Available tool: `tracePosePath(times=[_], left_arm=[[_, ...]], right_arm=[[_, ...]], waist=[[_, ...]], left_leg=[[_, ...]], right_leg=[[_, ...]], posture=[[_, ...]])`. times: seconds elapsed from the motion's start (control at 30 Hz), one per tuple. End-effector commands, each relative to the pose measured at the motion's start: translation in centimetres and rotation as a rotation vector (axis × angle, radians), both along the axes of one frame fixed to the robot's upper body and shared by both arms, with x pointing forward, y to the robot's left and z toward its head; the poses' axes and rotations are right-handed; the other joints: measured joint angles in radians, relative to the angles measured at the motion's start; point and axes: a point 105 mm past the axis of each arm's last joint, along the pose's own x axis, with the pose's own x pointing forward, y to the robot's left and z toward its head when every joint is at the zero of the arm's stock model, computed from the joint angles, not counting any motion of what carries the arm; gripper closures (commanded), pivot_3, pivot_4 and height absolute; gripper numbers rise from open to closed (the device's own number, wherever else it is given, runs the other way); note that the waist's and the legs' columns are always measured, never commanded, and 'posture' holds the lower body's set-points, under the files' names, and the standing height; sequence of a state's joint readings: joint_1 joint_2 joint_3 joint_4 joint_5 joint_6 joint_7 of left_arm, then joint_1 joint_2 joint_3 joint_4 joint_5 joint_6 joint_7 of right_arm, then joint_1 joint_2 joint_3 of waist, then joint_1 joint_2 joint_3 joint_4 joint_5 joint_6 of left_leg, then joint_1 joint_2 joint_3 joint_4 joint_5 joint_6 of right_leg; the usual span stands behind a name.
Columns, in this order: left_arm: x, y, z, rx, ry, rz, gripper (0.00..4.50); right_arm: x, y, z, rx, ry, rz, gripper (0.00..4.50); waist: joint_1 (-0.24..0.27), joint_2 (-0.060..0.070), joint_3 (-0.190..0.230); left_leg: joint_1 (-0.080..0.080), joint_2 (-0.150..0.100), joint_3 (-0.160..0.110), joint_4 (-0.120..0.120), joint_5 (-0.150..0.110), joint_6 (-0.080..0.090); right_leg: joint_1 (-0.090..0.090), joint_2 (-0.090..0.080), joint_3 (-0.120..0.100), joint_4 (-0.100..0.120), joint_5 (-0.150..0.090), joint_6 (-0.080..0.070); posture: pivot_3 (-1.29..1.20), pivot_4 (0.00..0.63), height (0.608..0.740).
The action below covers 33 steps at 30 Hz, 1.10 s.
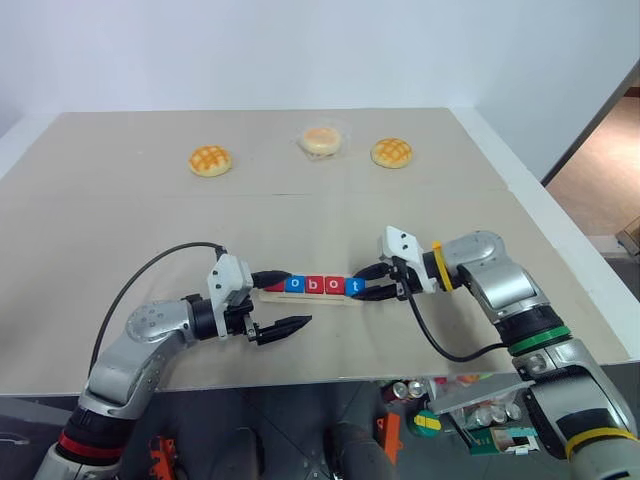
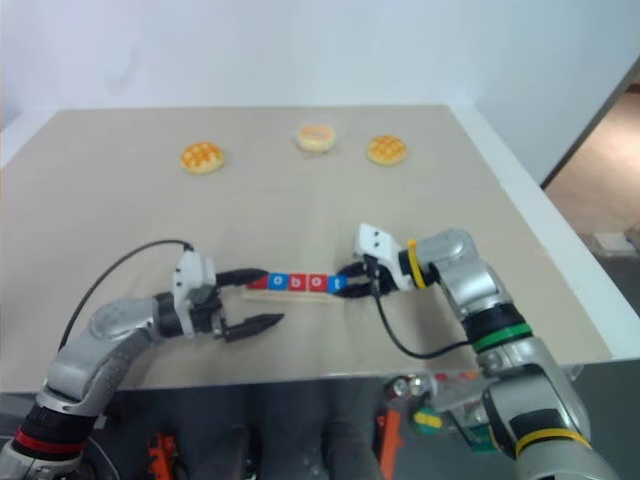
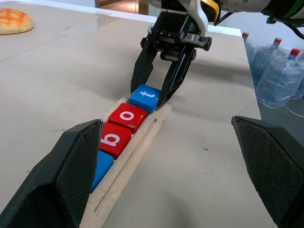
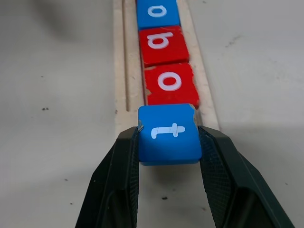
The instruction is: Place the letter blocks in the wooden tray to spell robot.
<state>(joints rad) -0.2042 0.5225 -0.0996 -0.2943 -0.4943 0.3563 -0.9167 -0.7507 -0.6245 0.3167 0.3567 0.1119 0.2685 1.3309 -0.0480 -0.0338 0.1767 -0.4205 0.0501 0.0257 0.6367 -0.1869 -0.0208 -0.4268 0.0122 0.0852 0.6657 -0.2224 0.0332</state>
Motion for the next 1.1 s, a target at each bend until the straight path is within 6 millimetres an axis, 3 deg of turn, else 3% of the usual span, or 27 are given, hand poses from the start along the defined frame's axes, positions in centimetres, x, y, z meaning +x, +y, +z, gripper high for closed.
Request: tracePosePath(times=[0.03, 1.07, 1.1], left_arm=[[-0.4, 0.0, 1.2, -0.022, -0.047, -0.001, 0.00], [-0.7, 0.1, 0.8, 0.010, -0.060, -0.002, 0.00], [-0.7, 0.1, 0.8, 0.011, -0.061, -0.003, 0.00]], right_arm=[[0.5, 0.2, 0.9, -0.006, -0.045, 0.022, 3.18], [0.7, 1.2, 0.2, -0.001, -0.013, 0.040, 3.18], [0.8, 1.2, 0.3, 0.005, -0.014, 0.036, 2.71]], waist=[[0.000, 0.000, 0.000], [0.000, 0.000, 0.000], [0.000, 0.000, 0.000]], left_leg=[[0.000, 0.000, 0.000, 0.000, 0.000, 0.000], [0.000, 0.000, 0.000, 0.000, 0.000, 0.000], [0.000, 0.000, 0.000, 0.000, 0.000, 0.000]], right_leg=[[0.000, 0.000, 0.000, 0.000, 0.000, 0.000], [0.000, 0.000, 0.000, 0.000, 0.000, -0.001], [0.000, 0.000, 0.000, 0.000, 0.000, -0.001]], posture=[[0.00, 0.150, 0.739], [0.00, 0.150, 0.739], [0.00, 0.150, 0.739]])
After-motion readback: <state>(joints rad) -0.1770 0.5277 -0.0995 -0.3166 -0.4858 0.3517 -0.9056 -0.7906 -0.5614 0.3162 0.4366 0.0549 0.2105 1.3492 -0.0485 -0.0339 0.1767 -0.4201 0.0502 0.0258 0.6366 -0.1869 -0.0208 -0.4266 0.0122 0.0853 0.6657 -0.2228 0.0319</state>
